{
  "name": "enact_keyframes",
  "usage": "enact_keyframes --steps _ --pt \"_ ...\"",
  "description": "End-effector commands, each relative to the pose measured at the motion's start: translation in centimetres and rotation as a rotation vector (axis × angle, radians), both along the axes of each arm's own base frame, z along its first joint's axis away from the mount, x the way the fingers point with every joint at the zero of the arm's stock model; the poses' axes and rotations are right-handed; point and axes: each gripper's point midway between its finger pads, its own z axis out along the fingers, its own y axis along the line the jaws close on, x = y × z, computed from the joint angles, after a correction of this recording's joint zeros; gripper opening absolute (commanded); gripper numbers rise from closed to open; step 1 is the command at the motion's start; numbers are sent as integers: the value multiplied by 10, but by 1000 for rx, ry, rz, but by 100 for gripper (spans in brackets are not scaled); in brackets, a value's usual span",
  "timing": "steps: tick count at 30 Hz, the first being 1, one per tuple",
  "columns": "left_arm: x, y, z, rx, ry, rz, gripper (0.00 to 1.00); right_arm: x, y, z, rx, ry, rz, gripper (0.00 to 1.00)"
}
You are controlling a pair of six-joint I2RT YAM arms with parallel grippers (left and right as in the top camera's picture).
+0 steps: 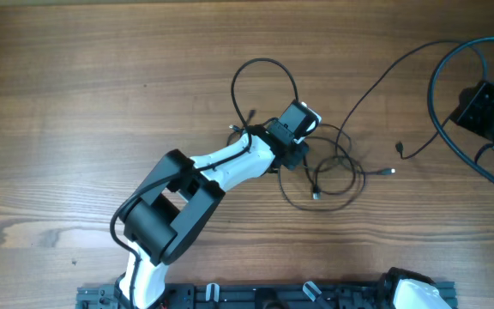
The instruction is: Untangle cables
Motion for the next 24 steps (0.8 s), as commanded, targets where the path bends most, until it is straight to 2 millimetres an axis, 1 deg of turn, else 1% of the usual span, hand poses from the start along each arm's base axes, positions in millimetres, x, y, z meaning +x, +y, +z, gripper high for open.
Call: enact_keyframes --steps 1,2,3,4,6,7,8,10,11,12,14,15,17,19,21,23,24 --pt "20 48 -14 111 -22 166 4 -2 -1 4 -17 -13 0 4" --pt "23 57 -15 115 -13 190 4 -2 -1 4 -17 -13 0 4" --pt "30 75 -17 129 5 234 4 -2 -1 4 -19 -13 1 4" --pt "34 86 -18 132 15 272 4 -2 -2 4 -21 -13 -3 4" --pt "44 119 -21 143 42 375 4 -3 -7 3 -41 -7 -25 4" --pt "50 143 -22 145 64 449 4 -5 -15 2 -67 5 -61 4" --pt "54 159 -23 143 77 503 4 -7 -23 1 -79 17 -118 4" --pt "60 183 -24 142 91 570 4 -13 -38 0 -107 32 -219 4" --pt "62 197 -24 143 99 605 4 -19 -51 0 -131 42 -311 4" --pt "64 206 -24 144 103 628 6 -26 -63 0 -148 53 -402 4" --pt "68 220 -24 131 106 684 13 -42 -82 -1 -179 75 -562 4" --pt "70 228 -24 121 106 720 15 -50 -88 -2 -186 84 -630 4" --pt "73 243 -25 103 117 773 14 -63 -97 -2 -182 89 -717 4" --pt "73 258 -25 105 125 806 14 -79 -110 -1 -175 90 -819 4" --pt "74 267 -26 104 131 827 14 -100 -128 -1 -161 98 -932 4" --pt "75 273 -26 100 131 842 14 -120 -141 -1 -138 105 -1025 4" --pt "76 275 -26 93 132 846 14 -126 -146 -2 -120 104 -1052 4"
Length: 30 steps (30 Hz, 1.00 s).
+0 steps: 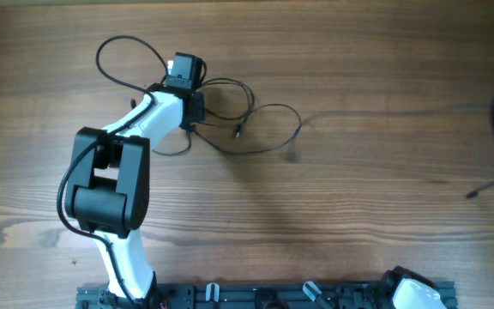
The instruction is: Untangle cables
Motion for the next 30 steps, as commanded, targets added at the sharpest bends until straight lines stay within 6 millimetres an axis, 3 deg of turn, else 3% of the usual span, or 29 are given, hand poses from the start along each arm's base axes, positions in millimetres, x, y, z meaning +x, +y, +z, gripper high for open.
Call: enact_keyframes --steps 1,6,8,11,14,17,19,22,25,30 --pt "-17 15 -24 -10 78 42 14 -31 -22 6 -5 -51 -173 4" --pt "-14 15 -24 -21 67 60 16 -27 -26 3 26 -65 -167 4" --pt "-15 7 -25 -67 75 51 18 -6 -20 -2 58 -58 -30 4" --pt "-20 -25 -27 -234 113 -17 20 38 -6 -7 117 -89 235 4" --pt "-26 -59 -25 -343 133 -90 20 66 -8 -4 112 -140 331 4" --pt "-34 -88 -25 -362 145 -159 20 90 -22 8 56 -211 354 4" --pt "-47 -120 -25 -357 161 -236 21 103 -47 10 2 -236 275 4" --pt "-65 -156 -24 -357 179 -325 21 87 -80 -5 -37 -169 53 4" --pt "-83 -185 -25 -349 196 -403 21 47 -103 -17 -41 -132 -224 4" --pt "-107 -217 -25 -344 215 -482 22 -5 -130 -23 -15 -159 -475 4"
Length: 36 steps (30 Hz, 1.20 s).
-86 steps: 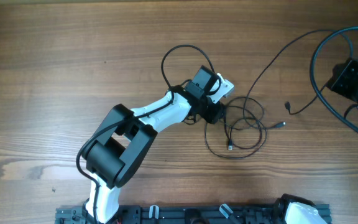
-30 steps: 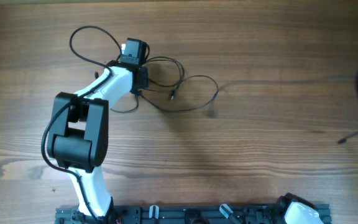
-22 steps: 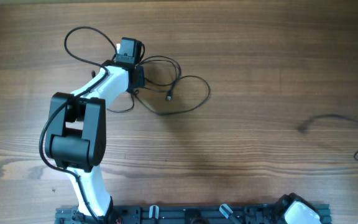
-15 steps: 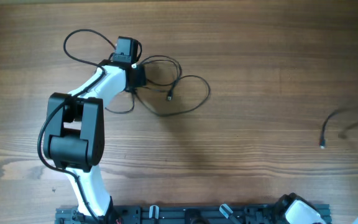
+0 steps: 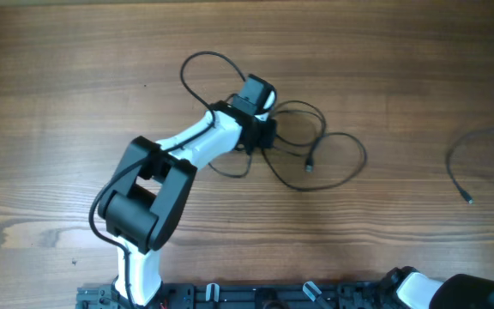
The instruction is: Untangle cables
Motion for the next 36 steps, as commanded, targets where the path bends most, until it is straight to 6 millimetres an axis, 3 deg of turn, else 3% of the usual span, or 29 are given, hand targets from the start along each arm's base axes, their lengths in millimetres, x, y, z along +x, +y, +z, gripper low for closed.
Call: enact_keyframes --steps 1,5,7,10,12,18,24,32,34,36 --pt "-34 -11 -26 27 93 -40 22 -43 -23 4 -10 -44 -241 4" --pt "-37 -14 -26 26 99 -40 22 -61 -35 1 24 -91 -303 4" --pt "-38 -14 -26 28 101 -40 22 -61 -35 -1 32 -101 -318 4" --pt "-38 -14 -26 26 103 -41 22 -52 -43 -23 82 -70 -311 4" --pt "-38 -14 -26 26 104 -41 22 -45 -48 -42 126 -39 -306 4" --pt "-38 -14 -26 26 103 -42 22 -18 -60 -143 360 99 -274 4" --pt "-35 -16 -25 17 91 -42 22 -17 -52 -212 510 201 -275 4" --pt "-33 -18 -24 11 82 -42 23 -17 -51 -219 523 208 -275 5" --pt "-33 -18 -24 11 81 -42 23 -17 -51 -219 522 208 -273 19" --pt "-33 -18 -24 10 81 -41 23 -16 -51 -219 521 207 -273 20"
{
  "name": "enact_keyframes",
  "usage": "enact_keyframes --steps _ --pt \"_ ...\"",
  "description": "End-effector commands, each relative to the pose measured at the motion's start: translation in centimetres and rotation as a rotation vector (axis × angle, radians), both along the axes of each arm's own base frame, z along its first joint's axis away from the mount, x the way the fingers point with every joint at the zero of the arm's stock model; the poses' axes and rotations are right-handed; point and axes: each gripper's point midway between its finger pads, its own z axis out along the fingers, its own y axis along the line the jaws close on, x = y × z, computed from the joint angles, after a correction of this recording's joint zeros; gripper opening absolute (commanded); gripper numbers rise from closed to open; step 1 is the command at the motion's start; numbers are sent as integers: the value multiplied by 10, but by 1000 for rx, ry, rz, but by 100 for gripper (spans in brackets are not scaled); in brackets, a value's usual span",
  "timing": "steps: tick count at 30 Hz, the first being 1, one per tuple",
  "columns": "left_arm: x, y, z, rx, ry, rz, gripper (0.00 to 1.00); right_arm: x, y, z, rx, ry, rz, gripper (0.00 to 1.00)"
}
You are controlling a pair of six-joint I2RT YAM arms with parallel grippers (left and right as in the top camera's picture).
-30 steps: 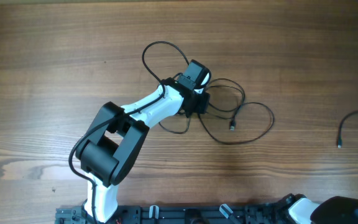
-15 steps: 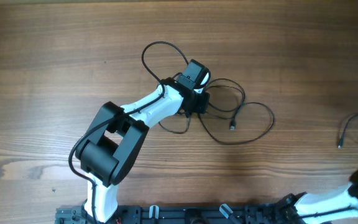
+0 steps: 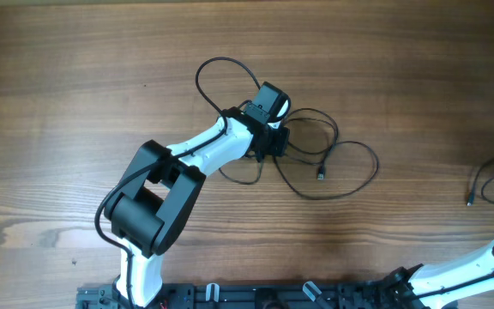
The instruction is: Untangle cables
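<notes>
A thin black cable lies in loose loops at mid-table, with its plug end (image 3: pixel 320 174) inside the right loop and another loop (image 3: pixel 221 62) behind the left arm. My left gripper (image 3: pixel 274 148) sits on this cable under its wrist camera. The fingers are mostly hidden, and the cable runs into them. A second black cable (image 3: pixel 469 200) lies apart at the far right edge, curling out of view. Only a white link of my right arm (image 3: pixel 478 268) shows at the bottom right. Its gripper is out of view.
The wooden table (image 3: pixel 75 129) fills the view. A black rail with clips (image 3: pixel 256 296) runs along the front edge, and the left arm's base stands on it. The left arm's elbow (image 3: pixel 148 210) bulks over the front left-centre.
My left gripper has shifted a little right and toward the front, carrying its cable along. The second cable sits further right, and more of the right arm shows at the bottom right.
First my left gripper was in a tangle at mid-table, with the right gripper at the far right on the other cable. Then the left was far left with one cable, the other at the right edge. It returned to centre; the cables now lie apart.
</notes>
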Motion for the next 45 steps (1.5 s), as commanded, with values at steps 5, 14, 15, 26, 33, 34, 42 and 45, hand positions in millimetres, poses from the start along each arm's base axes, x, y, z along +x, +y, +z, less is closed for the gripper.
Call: enact_keyframes --steps 5,14,15,26,33,34,42,45 --pt "-15 7 -25 35 68 13 23 0 4 -15 25 2 -4 33" --pt "-17 5 -24 20 83 25 22 20 18 -39 105 -90 107 100" --pt "-17 5 -24 20 83 24 22 24 19 -39 115 -107 130 100" --pt "13 -3 0 -54 -39 18 44 136 71 23 -30 -330 746 100" --pt "38 13 43 -102 -132 54 28 183 157 43 -3 -392 1073 100" --pt "43 17 53 -113 -150 67 30 189 172 42 7 -386 1121 100" --pt "69 67 110 -93 -275 214 34 202 301 36 116 -344 1586 100" --pt "72 100 120 -34 -281 328 33 196 348 33 163 -318 1711 100"
